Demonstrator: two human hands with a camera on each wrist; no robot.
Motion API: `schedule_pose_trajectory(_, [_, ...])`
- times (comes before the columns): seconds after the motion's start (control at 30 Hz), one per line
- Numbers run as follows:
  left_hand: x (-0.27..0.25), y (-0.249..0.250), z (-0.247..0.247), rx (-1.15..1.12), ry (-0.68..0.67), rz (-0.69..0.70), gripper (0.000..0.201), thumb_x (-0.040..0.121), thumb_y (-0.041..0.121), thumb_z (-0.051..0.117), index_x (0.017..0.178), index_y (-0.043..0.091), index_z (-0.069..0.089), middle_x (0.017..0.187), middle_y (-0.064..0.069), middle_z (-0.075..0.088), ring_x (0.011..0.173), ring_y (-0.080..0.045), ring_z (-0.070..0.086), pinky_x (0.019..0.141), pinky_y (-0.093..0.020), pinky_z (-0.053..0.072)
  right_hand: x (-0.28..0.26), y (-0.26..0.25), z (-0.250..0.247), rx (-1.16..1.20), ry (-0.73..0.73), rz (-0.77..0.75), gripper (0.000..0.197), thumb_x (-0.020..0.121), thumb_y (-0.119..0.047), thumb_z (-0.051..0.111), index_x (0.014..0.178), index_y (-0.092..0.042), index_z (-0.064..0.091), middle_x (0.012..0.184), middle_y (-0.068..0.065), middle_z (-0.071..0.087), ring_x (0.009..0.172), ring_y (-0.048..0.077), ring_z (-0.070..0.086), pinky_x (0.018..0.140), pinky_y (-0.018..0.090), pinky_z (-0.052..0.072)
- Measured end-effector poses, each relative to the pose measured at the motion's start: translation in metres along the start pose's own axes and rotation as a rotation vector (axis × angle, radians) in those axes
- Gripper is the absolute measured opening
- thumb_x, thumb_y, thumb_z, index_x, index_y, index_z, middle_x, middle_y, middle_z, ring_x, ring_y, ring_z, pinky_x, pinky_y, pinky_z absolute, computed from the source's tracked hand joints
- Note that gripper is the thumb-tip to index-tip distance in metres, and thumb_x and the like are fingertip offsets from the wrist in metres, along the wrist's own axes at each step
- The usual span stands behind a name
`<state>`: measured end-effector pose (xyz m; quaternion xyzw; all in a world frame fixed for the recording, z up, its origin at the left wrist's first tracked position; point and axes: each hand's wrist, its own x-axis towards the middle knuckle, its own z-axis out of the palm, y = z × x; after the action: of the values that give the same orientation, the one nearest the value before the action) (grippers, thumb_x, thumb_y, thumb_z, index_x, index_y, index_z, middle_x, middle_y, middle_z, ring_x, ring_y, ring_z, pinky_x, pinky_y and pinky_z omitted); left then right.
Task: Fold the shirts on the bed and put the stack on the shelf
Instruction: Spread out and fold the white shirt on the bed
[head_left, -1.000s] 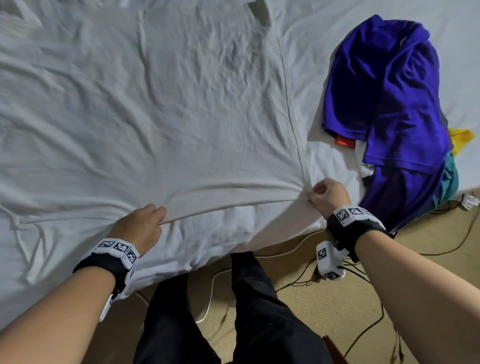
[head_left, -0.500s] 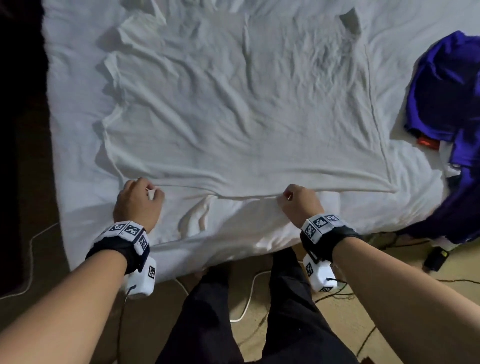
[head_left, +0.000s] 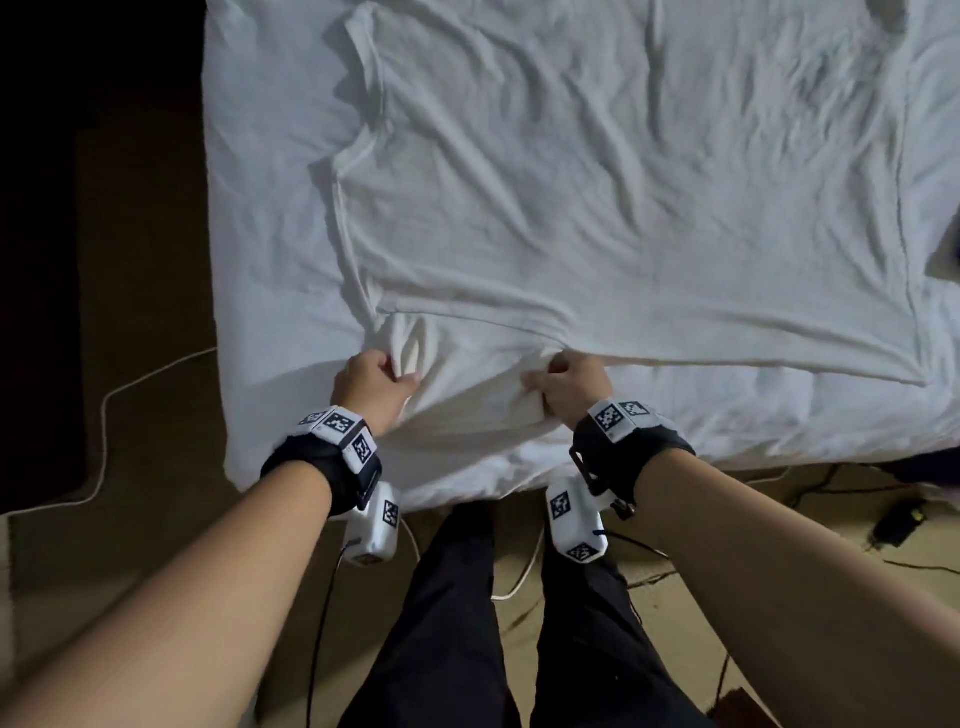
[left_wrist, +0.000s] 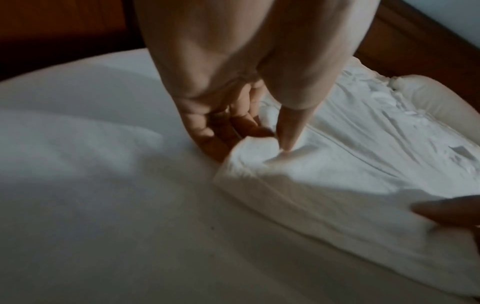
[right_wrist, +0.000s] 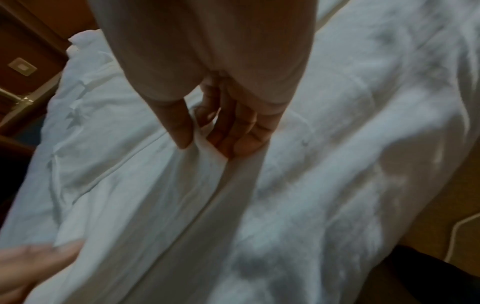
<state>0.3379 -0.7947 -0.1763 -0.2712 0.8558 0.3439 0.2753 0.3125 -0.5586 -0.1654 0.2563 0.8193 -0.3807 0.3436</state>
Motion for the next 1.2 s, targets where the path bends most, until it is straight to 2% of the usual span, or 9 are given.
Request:
schedule_pose_trajectory(0.07, [-0.002,-0.012,-0.003,-0.077,-0.069,0.005,0.039,0.086,0.027,0.072,0.064,0.004,0.050,0.064,-0.010,0.051,0.066,-0.029,0.047,0.058,-0.034,0.034,-0.006,0.005,-0.005,0.083,-0.011,-0.021,0.037,0.078,-0.012,0.079,0.061,-0.014,0.046,0.065,0.011,0.055,0.059,0.022,0.053,0.055,0.032,0.046])
schedule_pose_trajectory(0.13, [-0.007,-0.023,-0.011,-0.281,-0.093,-0.030,0.036,0.081,0.033,0.075,0.078,0.001,0.059,0.073,-0.016,0.063,0.069,-0.035,0.059,0.066,-0.036,0.050,-0.012,0.012,-0.009,0.165,-0.060,-0.013,0.037,0.079,-0.006,0.078,0.063,-0.010,0.045,0.062,0.012,0.055,0.054,0.023,0.056,0.049,0.030,0.048])
schedule_pose_trajectory(0.2, [-0.012,-0.035,-0.018,-0.489,-0.095,-0.107,0.034,0.074,0.032,0.077,0.091,0.007,0.064,0.094,-0.021,0.071,0.086,-0.039,0.070,0.080,-0.051,0.060,-0.017,0.017,-0.011,0.213,-0.115,0.009,0.026,0.082,-0.007,0.077,0.073,-0.005,0.054,0.065,0.011,0.062,0.052,0.022,0.062,0.048,0.028,0.051])
schedule_pose_trajectory(0.3, [-0.019,-0.054,-0.011,-0.602,-0.093,-0.189,0.023,0.076,0.026,0.081,0.081,0.020,0.060,0.097,-0.021,0.069,0.089,-0.035,0.069,0.087,-0.057,0.056,-0.018,0.025,-0.009,0.202,-0.159,0.018,0.018,0.087,-0.009,0.074,0.096,0.002,0.064,0.077,0.013,0.069,0.057,0.021,0.067,0.056,0.030,0.058])
schedule_pose_trajectory(0.43, [-0.028,-0.065,0.004,-0.441,-0.013,-0.132,0.027,0.084,0.022,0.078,0.077,0.021,0.052,0.091,-0.007,0.065,0.087,-0.023,0.060,0.082,-0.034,0.047,-0.017,0.030,-0.008,-0.026,-0.199,-0.061,0.013,0.091,-0.015,0.069,0.087,-0.006,0.062,0.061,0.012,0.069,0.048,0.017,0.062,0.050,0.027,0.049])
schedule_pose_trajectory(0.6, [-0.031,-0.066,0.014,-0.218,0.002,-0.101,0.013,0.092,0.018,0.070,0.094,0.013,0.058,0.099,-0.009,0.069,0.075,-0.027,0.067,0.071,-0.034,0.055,-0.011,0.025,-0.015,-0.310,-0.247,-0.128,0.025,0.093,-0.024,0.067,0.075,-0.010,0.058,0.061,0.005,0.072,0.044,0.015,0.060,0.042,0.020,0.043])
schedule_pose_trajectory(0.8, [-0.023,-0.039,-0.004,0.190,-0.035,-0.156,0.018,0.082,0.021,0.074,0.073,0.019,0.060,0.086,-0.007,0.068,0.080,-0.029,0.060,0.069,-0.030,0.043,0.005,-0.003,-0.047,-0.643,-0.322,-0.255,0.030,0.091,-0.034,0.066,0.068,-0.016,0.064,0.065,0.003,0.072,0.039,0.002,0.052,0.048,0.020,0.041])
schedule_pose_trajectory(1.03, [-0.003,0.009,-0.033,0.191,0.044,-0.202,0.016,0.088,0.032,0.069,0.081,0.019,0.064,0.088,-0.006,0.068,0.084,-0.030,0.060,0.072,-0.032,0.043,0.054,-0.061,-0.101,-0.749,-0.266,-0.408,0.022,0.091,-0.032,0.063,0.074,-0.019,0.061,0.083,0.006,0.070,0.082,0.022,0.065,0.068,0.028,0.048])
schedule_pose_trajectory(1.2, [0.016,0.040,-0.038,0.048,0.176,-0.156,0.011,0.087,0.032,0.068,0.083,0.021,0.066,0.090,-0.004,0.069,0.085,-0.029,0.062,0.074,-0.030,0.044,0.079,-0.119,-0.119,-0.805,-0.174,-0.544,0.018,0.090,-0.027,0.059,0.074,-0.020,0.057,0.084,0.004,0.065,0.086,0.025,0.061,0.069,0.029,0.043])
